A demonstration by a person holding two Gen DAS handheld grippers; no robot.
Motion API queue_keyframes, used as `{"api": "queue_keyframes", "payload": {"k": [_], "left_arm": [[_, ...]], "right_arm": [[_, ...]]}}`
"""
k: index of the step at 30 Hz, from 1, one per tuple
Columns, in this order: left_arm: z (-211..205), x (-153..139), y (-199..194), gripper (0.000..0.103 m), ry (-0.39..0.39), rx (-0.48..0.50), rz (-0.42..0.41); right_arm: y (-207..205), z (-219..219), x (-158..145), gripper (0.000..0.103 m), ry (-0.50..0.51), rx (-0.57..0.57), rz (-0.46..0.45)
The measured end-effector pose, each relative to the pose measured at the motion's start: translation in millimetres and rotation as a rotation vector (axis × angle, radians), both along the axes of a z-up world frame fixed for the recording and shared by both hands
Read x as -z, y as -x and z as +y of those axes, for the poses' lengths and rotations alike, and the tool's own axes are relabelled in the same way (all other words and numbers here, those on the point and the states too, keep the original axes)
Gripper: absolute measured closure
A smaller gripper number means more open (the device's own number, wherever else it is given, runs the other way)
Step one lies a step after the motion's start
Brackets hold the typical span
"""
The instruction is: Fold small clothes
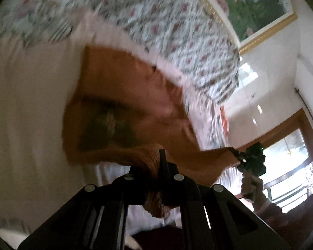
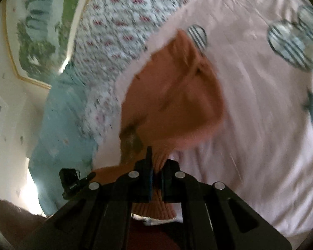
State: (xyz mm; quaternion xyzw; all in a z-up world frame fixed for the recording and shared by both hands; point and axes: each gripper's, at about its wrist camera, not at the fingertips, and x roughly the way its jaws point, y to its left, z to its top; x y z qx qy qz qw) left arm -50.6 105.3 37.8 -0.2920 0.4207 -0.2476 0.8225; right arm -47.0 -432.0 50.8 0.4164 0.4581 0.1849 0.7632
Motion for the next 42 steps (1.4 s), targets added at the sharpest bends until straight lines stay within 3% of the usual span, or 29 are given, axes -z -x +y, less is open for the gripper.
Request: {"api": "queue_keyframes", "payload": {"k": [5, 16, 20, 27, 32, 35, 37, 40, 42], "left_arm": [[4.2, -13.9, -70.2, 0.098, -0.032, -0.046, -0.061], [12.0, 3.3, -198.9, 0.098, -0.038, -0.18, -0.027], [15.1, 23.8, -233.3, 0.098, -0.056, -0.207, 0.024], [14.7, 73.6, -283.7, 0.097, -0.11, -0.245, 0.123], [11.8, 105.8, -303.9, 0.095, -0.141, -0.25, 0.215], [9.7, 98.5, -293.2, 0.077, -0.106, -0.244, 0.212], [-1.8, 82.9, -272.6, 0.056, -0.11, -0.217, 0.173], [-27.6, 75.7, -245.5, 0.051, -0.08, -0.15, 0.156], [-54.4, 83.6, -233.7, 0.051, -0.059, -0.071, 0.186]], "right_arm": [[-75.5, -3.2, 3.0, 0.097, 0.025, 0.062, -0.05], [-209.9, 2.0, 25.8, 0.097, 0.088, 0.106, -0.04], [-242.8, 8.9, 42.4, 0.097, 0.128, 0.082, -0.014], [-289.6, 11.6, 97.9, 0.097, 0.199, 0.081, 0.092], [-306.8, 14.3, 125.9, 0.096, 0.229, 0.082, 0.163], [-305.2, 7.5, 125.1, 0.095, 0.191, 0.099, 0.183], [-295.4, 5.0, 109.6, 0.09, 0.205, 0.126, 0.15], [-268.2, 12.5, 76.9, 0.079, 0.291, 0.152, 0.042], [-252.4, 37.8, 67.0, 0.079, 0.303, 0.045, -0.007]]}}
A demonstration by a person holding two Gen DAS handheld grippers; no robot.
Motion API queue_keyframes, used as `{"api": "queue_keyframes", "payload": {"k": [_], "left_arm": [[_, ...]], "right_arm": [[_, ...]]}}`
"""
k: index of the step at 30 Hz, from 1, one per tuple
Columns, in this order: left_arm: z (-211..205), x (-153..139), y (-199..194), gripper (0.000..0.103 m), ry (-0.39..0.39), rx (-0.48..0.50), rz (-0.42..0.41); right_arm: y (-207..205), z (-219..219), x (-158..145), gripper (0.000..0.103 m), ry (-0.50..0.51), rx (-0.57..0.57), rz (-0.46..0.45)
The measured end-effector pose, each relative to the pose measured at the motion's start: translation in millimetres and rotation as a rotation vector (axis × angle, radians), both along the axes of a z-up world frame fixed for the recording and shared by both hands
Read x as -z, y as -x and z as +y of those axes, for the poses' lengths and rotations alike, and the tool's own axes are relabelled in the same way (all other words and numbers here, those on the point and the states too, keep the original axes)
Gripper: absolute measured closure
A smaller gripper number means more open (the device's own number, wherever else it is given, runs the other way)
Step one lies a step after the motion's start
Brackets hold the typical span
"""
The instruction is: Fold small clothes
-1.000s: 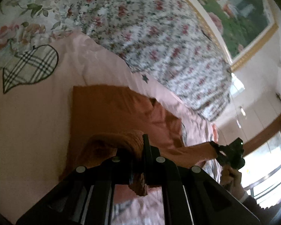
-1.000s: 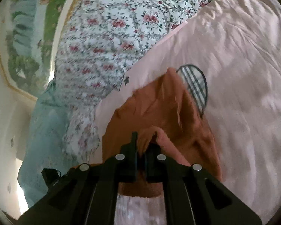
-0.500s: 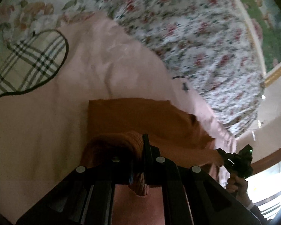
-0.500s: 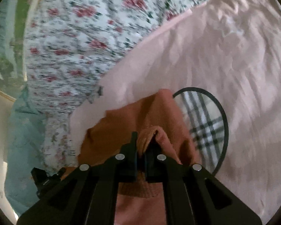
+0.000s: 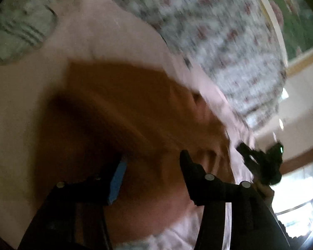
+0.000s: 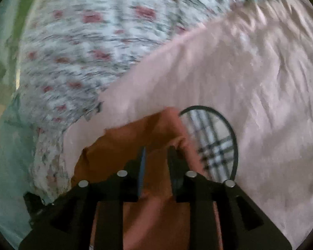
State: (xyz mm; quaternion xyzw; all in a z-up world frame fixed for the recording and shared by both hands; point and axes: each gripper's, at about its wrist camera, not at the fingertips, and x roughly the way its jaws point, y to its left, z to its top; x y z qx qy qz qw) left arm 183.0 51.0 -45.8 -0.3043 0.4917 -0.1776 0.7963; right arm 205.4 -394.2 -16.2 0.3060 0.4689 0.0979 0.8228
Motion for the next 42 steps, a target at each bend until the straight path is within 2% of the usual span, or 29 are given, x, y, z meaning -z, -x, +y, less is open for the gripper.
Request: {"api": "queue_keyframes", "payload": {"k": [2, 6, 8, 10, 12, 15, 17, 21, 25, 28, 31, 33, 36, 39, 42], "left_arm": [[-26.9, 11.0, 3.7, 0.051, -0.007, 0.079, 0.025], [-48.6, 25.3, -10.4, 0.053, -0.106, 0.149, 0.041], [-41.7, 29.1, -27.5, 0.06, -0.118, 0.143, 0.044], [-30.6, 26.5, -50.3, 0.064, -0.141, 0.115, 0.042], [-13.3, 19.6, -70.0, 0.064, -0.191, 0.046, 0.028], [23.9, 7.8, -89.4, 0.056, -0.25, -0.102, 0.015], [49.7, 1.5, -91.1, 0.053, -0.243, -0.209, 0.011], [81.5, -3.2, -65.1, 0.048, -0.193, -0.323, 0.012], [83.1, -0.8, -16.2, 0.047, -0.172, -0.328, 0.025], [73.7, 4.7, 25.0, 0.047, -0.128, -0.311, 0.053], [56.9, 6.8, 64.4, 0.047, -0.096, -0.269, 0.069], [44.2, 7.0, 91.2, 0.043, -0.071, -0.228, 0.075], [25.3, 9.7, 116.4, 0.038, -0.044, -0.172, 0.076], [8.9, 17.5, 131.8, 0.034, -0.068, -0.132, 0.091], [3.9, 29.5, 140.5, 0.033, -0.005, -0.137, 0.133]], "right_arm": [[6.7, 34.9, 6.7, 0.079, 0.003, -0.163, 0.027], [7.2, 98.0, 30.6, 0.079, 0.063, -0.464, 0.09], [-1.7, 112.7, 42.6, 0.079, 0.127, -0.531, 0.122], [-14.5, 110.7, 49.0, 0.079, 0.209, -0.517, 0.125], [-35.3, 91.9, 51.3, 0.082, 0.266, -0.42, 0.12], [-64.2, 43.2, 43.4, 0.082, 0.245, -0.19, 0.1], [-71.0, 17.9, 36.7, 0.081, 0.244, -0.07, 0.09], [-59.1, -5.0, 24.9, 0.081, 0.191, 0.019, 0.074], [-25.2, -1.1, 16.7, 0.08, 0.181, 0.01, 0.063], [-7.2, 20.6, 15.8, 0.078, 0.161, -0.006, 0.072], [19.0, 34.4, 20.1, 0.077, 0.134, -0.027, 0.094], [38.8, 43.3, 20.4, 0.074, 0.119, -0.034, 0.105], [64.9, 57.2, 16.7, 0.071, 0.113, -0.043, 0.111], [84.6, 68.2, 15.2, 0.07, 0.107, -0.054, 0.13], [97.8, 77.4, 11.5, 0.068, 0.104, -0.063, 0.128]]}}
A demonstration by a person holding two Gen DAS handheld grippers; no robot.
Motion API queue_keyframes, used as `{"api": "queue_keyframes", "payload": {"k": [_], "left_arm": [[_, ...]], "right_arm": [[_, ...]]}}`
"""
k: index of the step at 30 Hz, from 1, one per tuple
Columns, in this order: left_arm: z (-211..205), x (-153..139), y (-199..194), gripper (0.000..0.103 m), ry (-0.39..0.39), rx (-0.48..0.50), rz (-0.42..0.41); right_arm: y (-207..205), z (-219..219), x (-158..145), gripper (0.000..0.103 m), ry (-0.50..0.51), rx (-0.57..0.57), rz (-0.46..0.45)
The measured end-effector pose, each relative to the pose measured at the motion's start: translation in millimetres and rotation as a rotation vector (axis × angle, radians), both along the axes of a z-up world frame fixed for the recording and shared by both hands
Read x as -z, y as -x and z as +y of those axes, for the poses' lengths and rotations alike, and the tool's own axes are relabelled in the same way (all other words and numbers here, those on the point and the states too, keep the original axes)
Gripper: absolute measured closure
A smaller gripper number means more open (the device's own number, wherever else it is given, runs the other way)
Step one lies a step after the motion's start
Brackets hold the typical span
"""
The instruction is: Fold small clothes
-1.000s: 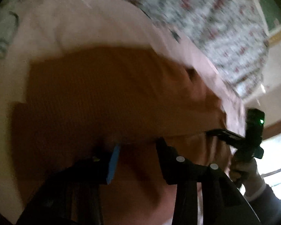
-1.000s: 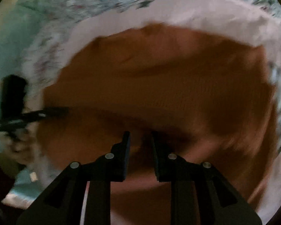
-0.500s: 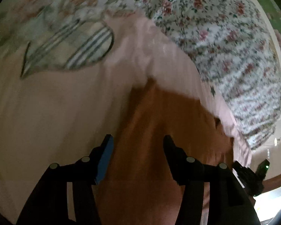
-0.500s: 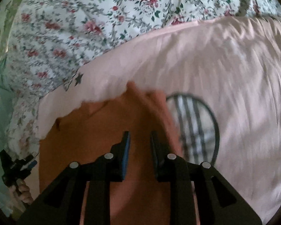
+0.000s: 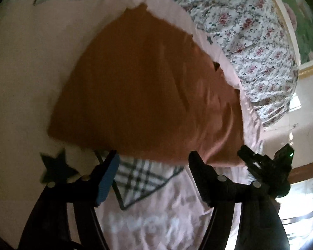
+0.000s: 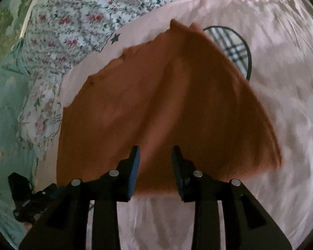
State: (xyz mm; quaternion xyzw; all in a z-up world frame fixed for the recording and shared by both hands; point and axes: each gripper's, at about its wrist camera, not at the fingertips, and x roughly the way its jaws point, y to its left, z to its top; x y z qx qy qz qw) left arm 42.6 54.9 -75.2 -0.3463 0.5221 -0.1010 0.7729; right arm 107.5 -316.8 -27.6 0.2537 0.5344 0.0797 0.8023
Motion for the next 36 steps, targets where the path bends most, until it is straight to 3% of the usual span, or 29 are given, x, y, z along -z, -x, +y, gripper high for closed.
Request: {"api": "queue_keyframes", "payload": {"k": [3, 6, 11, 20, 23, 24, 25, 26, 27, 31, 36], "left_arm": [[0.2, 6.2, 2.5, 0.033, 0.011, -0.035, 0.019], [7.7, 11.4, 6.7, 0.028, 0.003, -0.107, 0.023], [25.2, 24.1, 1.2, 0.028, 0.051, -0.226, 0.03], [42.1, 30.5, -33.5, 0.028, -0.005, -0.382, -0.037], [40.6, 27.4, -49.8, 0.037, -0.07, -0.402, -0.045], [40.9, 26.1, -53.3, 0.052, -0.086, -0.405, -0.045], [41.6, 25.8, -57.1, 0.072, -0.089, -0.397, -0.045], [43.1, 26.2, -60.7, 0.077, -0.07, -0.383, -0.045], [43.8, 24.8, -61.7, 0.079, -0.06, -0.378, -0.041], [22.3, -7.5, -65.9, 0.083, -0.15, -0.328, -0.088], [-48.1, -68.4, -82.5, 0.084, -0.23, -0.129, -0.247]], "right_arm": [[8.2, 6.2, -1.6, 0.061, -0.007, -0.009, -0.006], [6.4, 12.4, 0.1, 0.06, -0.015, -0.039, 0.012], [3.1, 15.7, -1.3, 0.06, -0.02, -0.068, 0.01], [-18.0, 7.3, -0.6, 0.059, -0.033, -0.108, 0.017], [-25.6, 3.4, 3.0, 0.059, -0.041, -0.114, 0.021], [-28.9, 1.5, 5.1, 0.059, -0.045, -0.117, 0.025], [-30.2, 0.2, 6.4, 0.059, -0.048, -0.116, 0.027], [-32.6, -2.0, 8.4, 0.059, -0.052, -0.116, 0.029], [-33.9, -3.6, 9.9, 0.059, -0.057, -0.114, 0.029], [-40.4, -13.1, 11.7, 0.059, -0.079, -0.116, 0.02], [-48.1, -27.9, 10.0, 0.059, -0.13, -0.111, 0.001]]}}
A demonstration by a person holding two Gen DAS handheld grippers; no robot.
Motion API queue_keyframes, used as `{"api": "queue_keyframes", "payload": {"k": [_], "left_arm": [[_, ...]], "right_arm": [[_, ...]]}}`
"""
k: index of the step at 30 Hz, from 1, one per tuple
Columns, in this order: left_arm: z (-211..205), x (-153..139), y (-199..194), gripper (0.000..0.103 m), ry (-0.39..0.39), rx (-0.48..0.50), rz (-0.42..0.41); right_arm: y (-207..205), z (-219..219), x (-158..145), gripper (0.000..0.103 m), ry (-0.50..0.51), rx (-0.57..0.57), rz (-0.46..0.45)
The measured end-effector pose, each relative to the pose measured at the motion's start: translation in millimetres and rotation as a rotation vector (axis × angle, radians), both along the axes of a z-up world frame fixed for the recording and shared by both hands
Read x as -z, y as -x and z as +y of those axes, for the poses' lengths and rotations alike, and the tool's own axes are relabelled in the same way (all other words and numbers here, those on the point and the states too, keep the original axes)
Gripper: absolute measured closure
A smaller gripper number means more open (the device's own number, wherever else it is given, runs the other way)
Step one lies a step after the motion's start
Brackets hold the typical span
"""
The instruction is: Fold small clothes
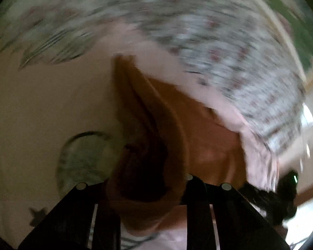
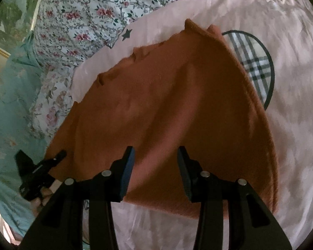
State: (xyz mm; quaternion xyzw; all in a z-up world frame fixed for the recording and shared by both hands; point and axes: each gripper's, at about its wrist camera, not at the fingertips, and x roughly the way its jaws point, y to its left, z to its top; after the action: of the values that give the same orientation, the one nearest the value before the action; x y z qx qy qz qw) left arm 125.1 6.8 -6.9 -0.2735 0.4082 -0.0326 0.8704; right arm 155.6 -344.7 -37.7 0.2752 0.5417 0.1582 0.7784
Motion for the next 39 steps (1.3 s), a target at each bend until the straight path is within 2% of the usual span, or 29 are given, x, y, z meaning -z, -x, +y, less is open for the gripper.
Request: {"api": "queue_keyframes", "payload": {"k": [2, 4, 7, 9, 11, 19, 20, 21, 23, 25, 27, 30, 34, 36, 39], "left_arm": [[-42.2, -16.8, -11.5, 0.084, -0.039, 0.118, -0.038], [-80.0, -20.0, -20.4, 0.084, -0.078, 0.218, -0.049], [-132.8, -5.0, -31.1, 0.085, -0.116, 0.351, -0.021], [-158.9, 12.8, -35.3, 0.085, -0.125, 0.416, 0.018], [-172.0, 24.6, -36.2, 0.085, -0.143, 0.436, 0.047], [-168.7, 26.0, -34.3, 0.085, -0.129, 0.422, 0.046], [-170.9, 24.9, -34.7, 0.085, -0.133, 0.421, 0.047], [-173.4, 21.6, -34.5, 0.085, -0.143, 0.42, 0.045], [-174.9, 12.2, -35.2, 0.085, -0.159, 0.421, 0.028], [-180.7, -3.6, -37.2, 0.084, -0.161, 0.428, -0.015], [-192.2, -18.7, -42.4, 0.083, -0.127, 0.459, -0.06], [-220.1, -17.7, -52.7, 0.082, -0.091, 0.517, -0.071], [-258.6, 10.8, -69.3, 0.082, -0.086, 0.579, -0.037], [-276.2, 33.1, -77.7, 0.081, -0.093, 0.609, 0.013], [-287.6, 47.7, -79.8, 0.08, -0.111, 0.63, 0.034]], "right_arm": [[-4.9, -7.6, -1.0, 0.059, -0.034, 0.008, -0.002], [-10.4, -12.3, -3.3, 0.059, -0.072, 0.004, -0.008], [-22.5, -16.6, -4.0, 0.059, -0.163, -0.008, -0.006], [-32.8, -15.1, -0.9, 0.054, -0.216, -0.025, 0.014], [-43.1, -10.9, 3.9, 0.04, -0.249, -0.036, 0.028], [-92.7, 29.8, 35.4, 0.038, -0.287, -0.115, 0.109], [-97.6, 37.2, 37.5, 0.039, -0.281, -0.129, 0.112], [-103.0, 45.5, 37.5, 0.047, -0.273, -0.149, 0.108], [-112.4, 58.6, 31.0, 0.088, -0.202, -0.19, 0.092], [-115.5, 56.6, 13.8, 0.088, -0.203, -0.212, 0.037], [-112.9, 45.3, -19.3, 0.088, -0.202, -0.234, -0.084], [-108.8, 18.5, -42.3, 0.088, -0.169, -0.245, -0.166], [-111.2, -20.0, -19.0, 0.088, -0.082, -0.23, -0.133], [-114.0, -30.7, -0.7, 0.089, -0.034, -0.228, -0.093], [-115.3, -37.6, 22.8, 0.089, 0.05, -0.241, -0.047]]}}
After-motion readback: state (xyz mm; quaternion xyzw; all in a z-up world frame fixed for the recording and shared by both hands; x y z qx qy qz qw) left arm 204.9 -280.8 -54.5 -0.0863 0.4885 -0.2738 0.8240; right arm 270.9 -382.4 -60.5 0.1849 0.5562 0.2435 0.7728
